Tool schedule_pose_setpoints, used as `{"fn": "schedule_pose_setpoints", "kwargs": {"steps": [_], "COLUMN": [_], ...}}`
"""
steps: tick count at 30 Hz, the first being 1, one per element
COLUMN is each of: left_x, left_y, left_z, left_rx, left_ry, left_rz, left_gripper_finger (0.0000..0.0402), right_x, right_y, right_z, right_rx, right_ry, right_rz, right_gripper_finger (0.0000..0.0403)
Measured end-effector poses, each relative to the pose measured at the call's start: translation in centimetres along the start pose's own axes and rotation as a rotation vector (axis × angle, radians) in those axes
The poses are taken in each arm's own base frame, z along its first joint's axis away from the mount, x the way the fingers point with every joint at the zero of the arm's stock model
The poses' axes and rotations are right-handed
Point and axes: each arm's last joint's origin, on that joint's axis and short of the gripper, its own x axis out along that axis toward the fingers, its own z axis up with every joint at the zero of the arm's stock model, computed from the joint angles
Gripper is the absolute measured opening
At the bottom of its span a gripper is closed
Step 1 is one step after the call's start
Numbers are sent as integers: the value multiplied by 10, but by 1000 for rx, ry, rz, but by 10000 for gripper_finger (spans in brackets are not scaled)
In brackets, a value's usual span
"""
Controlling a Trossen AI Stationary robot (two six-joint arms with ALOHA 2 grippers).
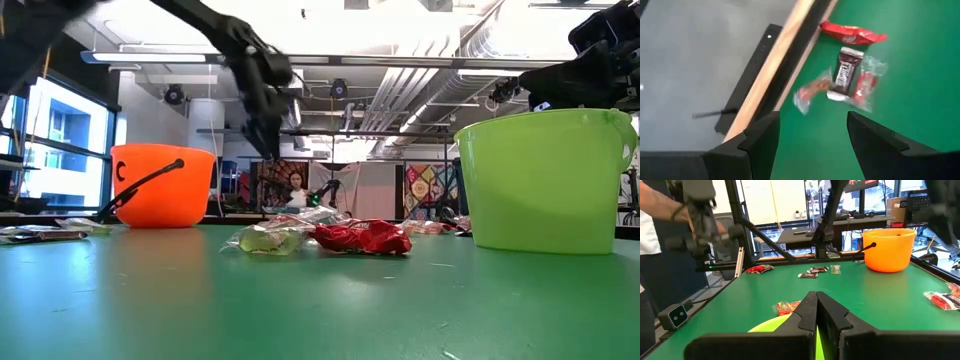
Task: Sort candy by brand, put in halloween buckets
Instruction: Put the orange gummy into the orange bucket
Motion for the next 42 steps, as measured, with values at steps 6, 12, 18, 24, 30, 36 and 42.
{"fn": "schedule_pose_setpoints", "kwargs": {"steps": [6,12,18,24,30,36,42], "left_x": [57,89,105,107,108,116,101], "left_y": [-8,-15,-13,-9,-4,-4,-3], "left_z": [9,8,10,10,6,-1,2], "left_rx": [148,174,130,130,120,111,76], "left_ry": [81,107,87,83,116,144,137], "left_rz": [-62,-131,-104,-80,-59,-47,-46], "left_gripper_finger": [221,220,220,214,168,58,10], "right_x": [0,0,0,0,0,0,0], "right_y": [0,0,0,0,0,0,0], "right_z": [0,0,0,0,0,0,0], "right_rx": [0,0,0,0,0,0,0], "right_ry": [0,0,0,0,0,0,0], "right_rz": [0,0,0,0,0,0,0], "right_gripper_finger": [0,0,0,0,0,0,0]}}
